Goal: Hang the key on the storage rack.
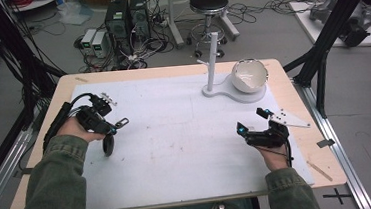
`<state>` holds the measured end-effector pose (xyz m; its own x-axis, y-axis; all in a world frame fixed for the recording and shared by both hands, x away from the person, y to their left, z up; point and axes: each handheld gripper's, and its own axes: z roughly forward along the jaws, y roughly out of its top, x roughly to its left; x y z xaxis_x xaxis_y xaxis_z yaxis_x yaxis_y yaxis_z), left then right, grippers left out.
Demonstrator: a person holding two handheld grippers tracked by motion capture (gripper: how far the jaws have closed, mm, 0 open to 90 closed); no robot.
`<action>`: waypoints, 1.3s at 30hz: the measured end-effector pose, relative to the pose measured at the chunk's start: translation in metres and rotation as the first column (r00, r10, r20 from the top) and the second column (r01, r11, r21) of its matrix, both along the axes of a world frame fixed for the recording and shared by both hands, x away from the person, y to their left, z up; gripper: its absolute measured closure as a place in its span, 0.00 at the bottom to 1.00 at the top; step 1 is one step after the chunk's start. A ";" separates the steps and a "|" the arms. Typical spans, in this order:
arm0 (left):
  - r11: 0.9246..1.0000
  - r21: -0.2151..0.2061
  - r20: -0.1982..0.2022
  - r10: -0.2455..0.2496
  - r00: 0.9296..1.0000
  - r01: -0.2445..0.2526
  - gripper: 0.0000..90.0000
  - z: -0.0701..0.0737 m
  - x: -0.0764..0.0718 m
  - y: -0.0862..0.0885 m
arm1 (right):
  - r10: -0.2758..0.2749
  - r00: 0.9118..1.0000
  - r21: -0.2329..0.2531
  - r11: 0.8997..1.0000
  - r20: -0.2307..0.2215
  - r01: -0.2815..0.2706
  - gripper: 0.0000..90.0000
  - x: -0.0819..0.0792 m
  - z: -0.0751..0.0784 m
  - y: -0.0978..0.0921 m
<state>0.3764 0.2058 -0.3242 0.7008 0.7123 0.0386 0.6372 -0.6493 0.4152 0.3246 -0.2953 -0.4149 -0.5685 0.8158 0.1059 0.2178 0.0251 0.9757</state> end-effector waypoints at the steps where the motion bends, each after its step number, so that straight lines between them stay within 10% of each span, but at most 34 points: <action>1: 1.000 -0.006 0.002 -0.001 1.000 0.001 0.92 0.002 0.000 -0.001 | -0.002 1.000 0.002 1.000 -0.001 0.002 0.00 0.000 0.000 0.000; 39: 0.992 -0.070 0.045 -0.103 0.994 0.106 0.92 0.071 0.040 -0.056 | -0.003 1.000 0.012 1.000 -0.001 0.003 0.00 0.003 -0.001 -0.001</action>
<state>0.4162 0.1496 -0.2528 0.7703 0.6374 0.0196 0.5491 -0.6786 0.4879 0.3273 -0.2964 -0.4157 -0.5662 0.8160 0.1160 0.2185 0.0129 0.9758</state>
